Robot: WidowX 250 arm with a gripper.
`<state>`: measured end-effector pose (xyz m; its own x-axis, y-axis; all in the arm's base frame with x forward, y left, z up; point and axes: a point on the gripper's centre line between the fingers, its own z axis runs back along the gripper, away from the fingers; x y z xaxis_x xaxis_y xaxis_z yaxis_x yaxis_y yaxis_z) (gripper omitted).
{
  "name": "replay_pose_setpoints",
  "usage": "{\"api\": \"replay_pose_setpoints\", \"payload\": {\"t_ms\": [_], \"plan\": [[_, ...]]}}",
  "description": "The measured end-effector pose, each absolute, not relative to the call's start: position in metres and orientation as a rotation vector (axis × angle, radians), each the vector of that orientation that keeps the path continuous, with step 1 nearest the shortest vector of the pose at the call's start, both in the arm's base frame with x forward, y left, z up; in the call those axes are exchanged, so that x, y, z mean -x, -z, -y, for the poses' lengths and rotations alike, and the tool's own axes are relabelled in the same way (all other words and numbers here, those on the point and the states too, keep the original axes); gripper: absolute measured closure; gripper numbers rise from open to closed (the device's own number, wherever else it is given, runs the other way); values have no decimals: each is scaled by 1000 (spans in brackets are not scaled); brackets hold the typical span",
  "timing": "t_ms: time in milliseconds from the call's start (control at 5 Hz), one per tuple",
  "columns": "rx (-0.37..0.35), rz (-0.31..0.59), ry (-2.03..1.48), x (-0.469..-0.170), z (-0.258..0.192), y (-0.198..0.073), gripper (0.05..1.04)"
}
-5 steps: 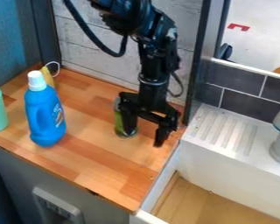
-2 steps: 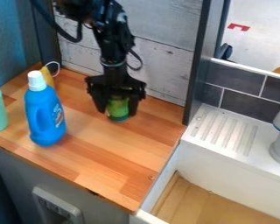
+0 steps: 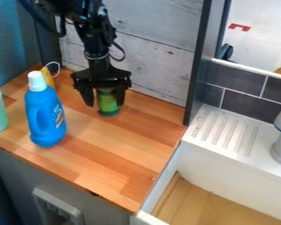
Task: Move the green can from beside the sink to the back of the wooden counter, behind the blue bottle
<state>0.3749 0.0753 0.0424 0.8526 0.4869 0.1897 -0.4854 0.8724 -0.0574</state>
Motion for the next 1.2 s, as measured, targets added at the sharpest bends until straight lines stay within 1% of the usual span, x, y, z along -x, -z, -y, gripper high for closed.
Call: {"api": "replay_pose_setpoints", "payload": {"t_ms": [400,600,800,1000,1200], "plan": [[-100,160,-555,-366,-107,-52,75],[-184,135,-540,-366,-122,-68,75],[-211,95,-539,-361,-125,-72,75],[-170,63,-498,-358,-117,-70,75],[-140,46,-408,-343,-108,-87,75]]}}
